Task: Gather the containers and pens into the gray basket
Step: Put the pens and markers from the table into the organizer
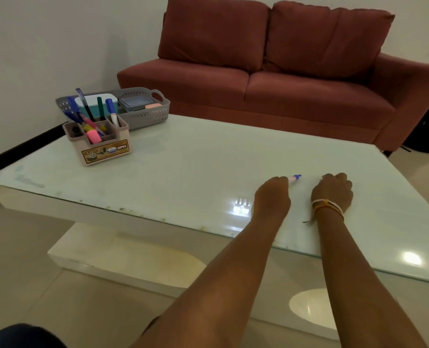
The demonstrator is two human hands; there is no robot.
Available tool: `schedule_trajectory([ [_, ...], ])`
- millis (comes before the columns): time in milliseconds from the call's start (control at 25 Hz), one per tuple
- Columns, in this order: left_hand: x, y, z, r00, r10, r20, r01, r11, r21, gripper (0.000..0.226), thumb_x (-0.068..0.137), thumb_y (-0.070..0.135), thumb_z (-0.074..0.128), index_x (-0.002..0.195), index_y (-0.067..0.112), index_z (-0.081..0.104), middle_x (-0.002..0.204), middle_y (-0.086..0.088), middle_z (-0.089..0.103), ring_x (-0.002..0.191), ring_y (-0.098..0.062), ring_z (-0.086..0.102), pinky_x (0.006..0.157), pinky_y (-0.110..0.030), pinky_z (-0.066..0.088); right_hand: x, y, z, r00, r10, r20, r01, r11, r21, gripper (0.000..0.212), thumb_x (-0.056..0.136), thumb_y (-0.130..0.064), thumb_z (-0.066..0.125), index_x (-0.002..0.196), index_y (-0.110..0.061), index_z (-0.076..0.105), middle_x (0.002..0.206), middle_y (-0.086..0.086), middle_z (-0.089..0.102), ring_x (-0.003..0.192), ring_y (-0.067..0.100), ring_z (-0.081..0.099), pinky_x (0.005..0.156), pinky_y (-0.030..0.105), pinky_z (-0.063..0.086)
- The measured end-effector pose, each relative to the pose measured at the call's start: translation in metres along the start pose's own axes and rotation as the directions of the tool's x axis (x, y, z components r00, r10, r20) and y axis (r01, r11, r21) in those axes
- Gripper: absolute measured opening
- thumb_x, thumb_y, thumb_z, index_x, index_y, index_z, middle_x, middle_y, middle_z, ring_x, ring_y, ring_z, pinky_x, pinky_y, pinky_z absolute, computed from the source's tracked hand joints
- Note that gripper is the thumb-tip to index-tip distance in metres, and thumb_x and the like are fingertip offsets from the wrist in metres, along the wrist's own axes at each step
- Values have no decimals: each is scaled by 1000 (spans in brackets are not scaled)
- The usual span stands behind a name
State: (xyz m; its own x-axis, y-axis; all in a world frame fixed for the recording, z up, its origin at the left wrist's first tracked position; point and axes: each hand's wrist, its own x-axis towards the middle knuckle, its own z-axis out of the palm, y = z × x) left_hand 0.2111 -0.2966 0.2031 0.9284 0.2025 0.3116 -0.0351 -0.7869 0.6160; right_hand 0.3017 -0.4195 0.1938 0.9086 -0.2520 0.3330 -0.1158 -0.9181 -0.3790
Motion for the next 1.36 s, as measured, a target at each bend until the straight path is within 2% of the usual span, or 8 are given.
schedule_trajectory([
  [200,-28,-20,-35,975,-160,-154,142,982,-121,39,79,-10,42,110,6,58,105,-15,61,97,-33,59,75,-36,44,-38,-31,-7,995,-76,-59,81,993,90,25,90,4,42,100,5,64,111,24,53,109,41,49,79,45,48],
  [360,-42,-85,-101,949,-189,-252,185,982,-41,50,89,-3,40,137,8,42,119,-19,48,96,-39,58,83,-42,46,-104,-99,0,963,-268,-21,269,955,124,23,88,4,43,101,1,62,108,22,58,107,38,53,79,41,48],
  [480,-41,-162,-165,913,-283,-293,304,952,26,58,90,1,41,146,1,26,125,-23,42,94,-37,59,82,-38,49,-149,-187,19,929,-370,2,328,827,457,17,86,-1,51,97,-2,63,98,17,66,96,34,61,77,36,46],
  [640,-41,-221,-226,842,-483,-238,448,874,-188,61,90,1,39,149,9,24,132,-22,46,93,-33,64,69,-41,60,-187,-281,30,913,-334,233,-67,441,895,30,89,-2,54,116,-13,57,85,5,63,84,27,67,76,34,56],
  [720,-46,-229,-235,849,-489,-200,447,867,-222,59,91,0,39,148,12,30,134,-17,50,85,-28,65,60,-32,58,-190,-307,38,894,-330,303,-169,376,911,38,93,-2,51,127,-17,55,93,3,59,87,24,69,79,33,59],
  [800,-44,-233,-234,871,-435,-230,405,899,-167,46,92,6,42,137,9,46,120,-18,61,90,-32,65,70,-34,54,-183,-327,52,869,-343,357,-249,321,914,37,95,-1,46,128,-15,57,100,6,59,86,21,70,75,29,60],
  [1000,-28,-246,-225,877,-358,-321,352,933,-80,34,100,36,38,114,11,56,87,-10,64,78,-26,62,61,-32,45,-162,-362,72,829,-235,507,-504,79,860,18,90,-4,59,106,-6,66,100,14,68,84,25,71,78,31,59],
  [1360,-29,-249,-223,914,-279,-294,304,952,42,37,102,36,35,114,10,58,88,-10,67,71,-18,56,64,-32,48,-168,-356,68,815,-376,440,-462,36,886,28,85,-10,69,112,-2,65,96,15,71,82,30,73,82,33,60],
])
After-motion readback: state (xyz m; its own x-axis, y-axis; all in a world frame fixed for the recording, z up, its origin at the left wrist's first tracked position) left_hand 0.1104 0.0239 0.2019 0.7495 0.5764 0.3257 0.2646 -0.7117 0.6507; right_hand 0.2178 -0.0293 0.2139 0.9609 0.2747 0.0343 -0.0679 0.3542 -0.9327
